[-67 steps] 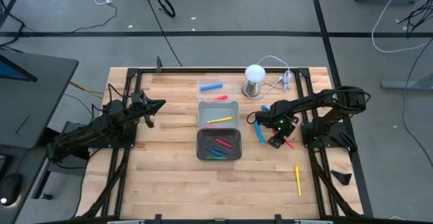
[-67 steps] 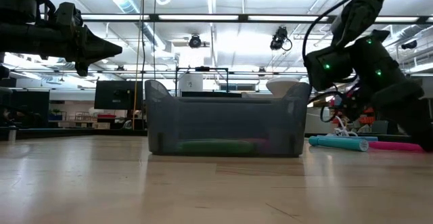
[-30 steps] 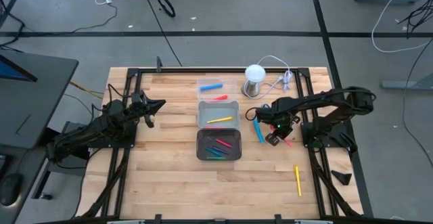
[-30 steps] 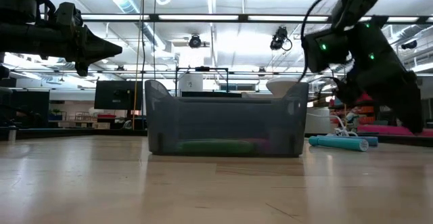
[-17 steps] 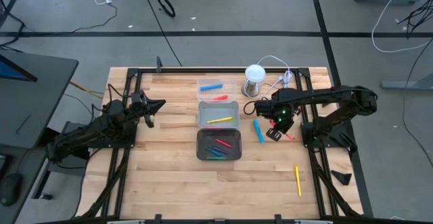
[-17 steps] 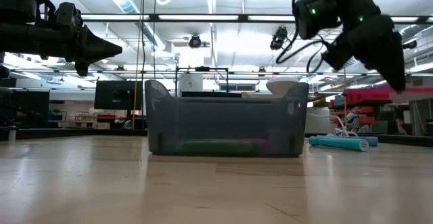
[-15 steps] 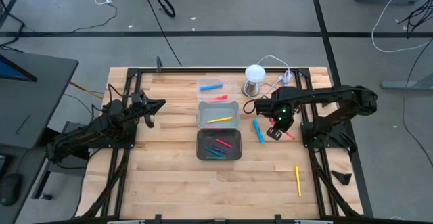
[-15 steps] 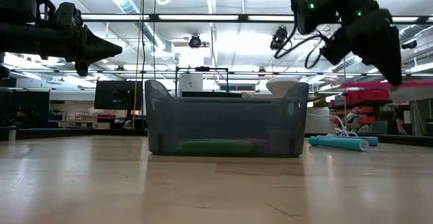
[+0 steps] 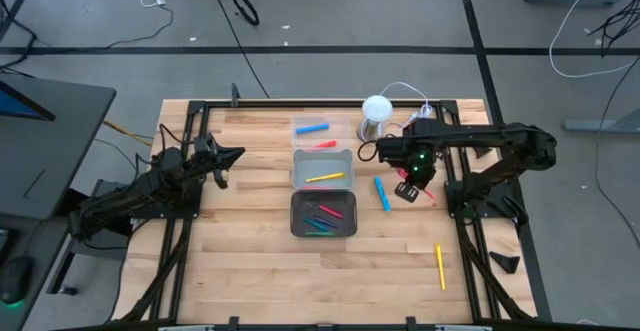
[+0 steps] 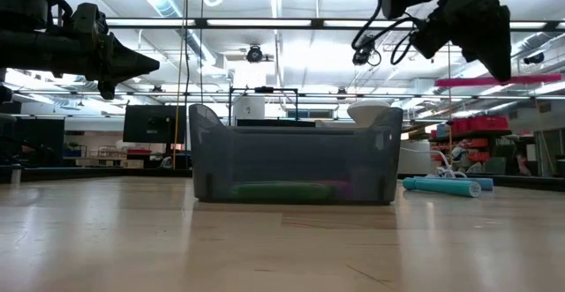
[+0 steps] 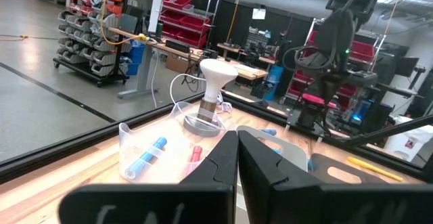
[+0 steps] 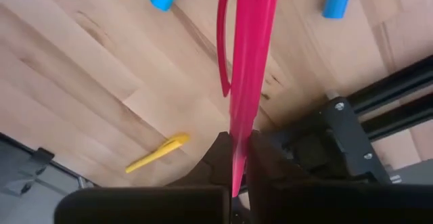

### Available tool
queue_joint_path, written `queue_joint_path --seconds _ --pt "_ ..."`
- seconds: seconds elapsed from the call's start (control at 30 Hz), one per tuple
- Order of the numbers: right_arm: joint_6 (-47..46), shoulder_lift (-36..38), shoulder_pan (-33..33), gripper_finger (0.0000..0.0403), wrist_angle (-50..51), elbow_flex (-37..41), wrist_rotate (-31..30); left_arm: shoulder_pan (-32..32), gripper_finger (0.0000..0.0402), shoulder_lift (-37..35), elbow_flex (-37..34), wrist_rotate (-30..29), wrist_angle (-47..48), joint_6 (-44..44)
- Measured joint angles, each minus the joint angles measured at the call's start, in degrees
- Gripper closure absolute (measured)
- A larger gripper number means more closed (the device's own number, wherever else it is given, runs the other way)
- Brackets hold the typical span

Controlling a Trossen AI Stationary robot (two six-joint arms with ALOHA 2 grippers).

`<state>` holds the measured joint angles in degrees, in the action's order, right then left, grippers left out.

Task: Pick & Place Markers
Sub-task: Put the pink marker into the transparent bin

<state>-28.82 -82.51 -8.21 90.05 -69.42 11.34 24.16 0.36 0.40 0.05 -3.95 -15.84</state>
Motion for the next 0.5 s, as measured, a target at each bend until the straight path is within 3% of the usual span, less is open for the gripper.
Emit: queue_joint_path --seconds 0.5 --pt "10.4 -17.7 -2.2 0.0391 0.0 -18.6 -2.0 0.0 0.0387 0.0 0.0 0.0 0.0 0.0"
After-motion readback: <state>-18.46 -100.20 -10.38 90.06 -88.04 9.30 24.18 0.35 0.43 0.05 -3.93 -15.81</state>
